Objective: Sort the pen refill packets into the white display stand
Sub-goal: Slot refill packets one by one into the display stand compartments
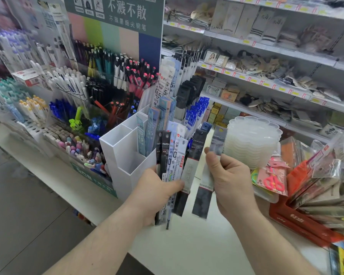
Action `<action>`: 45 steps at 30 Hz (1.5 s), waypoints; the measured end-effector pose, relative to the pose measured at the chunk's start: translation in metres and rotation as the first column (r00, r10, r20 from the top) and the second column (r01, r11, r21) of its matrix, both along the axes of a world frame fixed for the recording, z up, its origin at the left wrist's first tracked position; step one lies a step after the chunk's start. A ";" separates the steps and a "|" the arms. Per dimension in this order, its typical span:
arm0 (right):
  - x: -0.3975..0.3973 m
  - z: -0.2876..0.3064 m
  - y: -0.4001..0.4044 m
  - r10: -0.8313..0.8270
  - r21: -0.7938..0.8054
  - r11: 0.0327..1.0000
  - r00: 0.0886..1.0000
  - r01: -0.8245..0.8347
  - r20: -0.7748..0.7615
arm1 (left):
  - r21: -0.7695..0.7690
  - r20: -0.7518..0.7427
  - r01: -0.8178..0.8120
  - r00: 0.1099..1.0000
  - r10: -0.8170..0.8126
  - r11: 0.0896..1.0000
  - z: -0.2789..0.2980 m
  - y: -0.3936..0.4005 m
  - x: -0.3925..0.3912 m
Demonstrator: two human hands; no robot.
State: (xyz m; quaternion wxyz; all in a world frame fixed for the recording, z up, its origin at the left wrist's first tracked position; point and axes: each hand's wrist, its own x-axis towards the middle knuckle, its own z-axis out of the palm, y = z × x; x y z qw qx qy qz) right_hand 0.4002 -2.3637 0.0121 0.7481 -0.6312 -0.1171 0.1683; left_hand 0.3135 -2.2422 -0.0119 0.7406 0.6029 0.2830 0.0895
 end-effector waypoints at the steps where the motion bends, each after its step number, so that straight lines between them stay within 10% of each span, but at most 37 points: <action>1: -0.003 -0.001 0.004 -0.019 -0.022 1.000 0.999 0.020 0.040 | 0.001 0.007 0.003 1.000 -0.003 1.000 0.000 -0.002 0.001; 12: 0.021 0.005 0.020 -0.062 -0.097 0.994 0.992 0.051 -0.113 | -0.052 0.134 0.015 0.991 -0.008 0.999 0.017 0.011 0.000; 20: 0.106 0.065 0.048 -0.249 -0.128 0.953 0.950 0.275 0.188 | -0.058 0.209 -0.135 0.967 0.144 0.989 0.043 0.039 0.006; 34: 0.151 0.033 0.132 0.002 -0.553 0.806 0.933 0.212 0.361 | -0.104 0.203 -0.124 0.969 0.143 0.987 0.037 0.039 0.000; 45: 0.147 0.016 0.144 0.333 -0.864 0.476 0.876 0.163 0.348 | -0.226 0.240 0.009 0.970 0.046 0.974 0.042 0.038 -0.007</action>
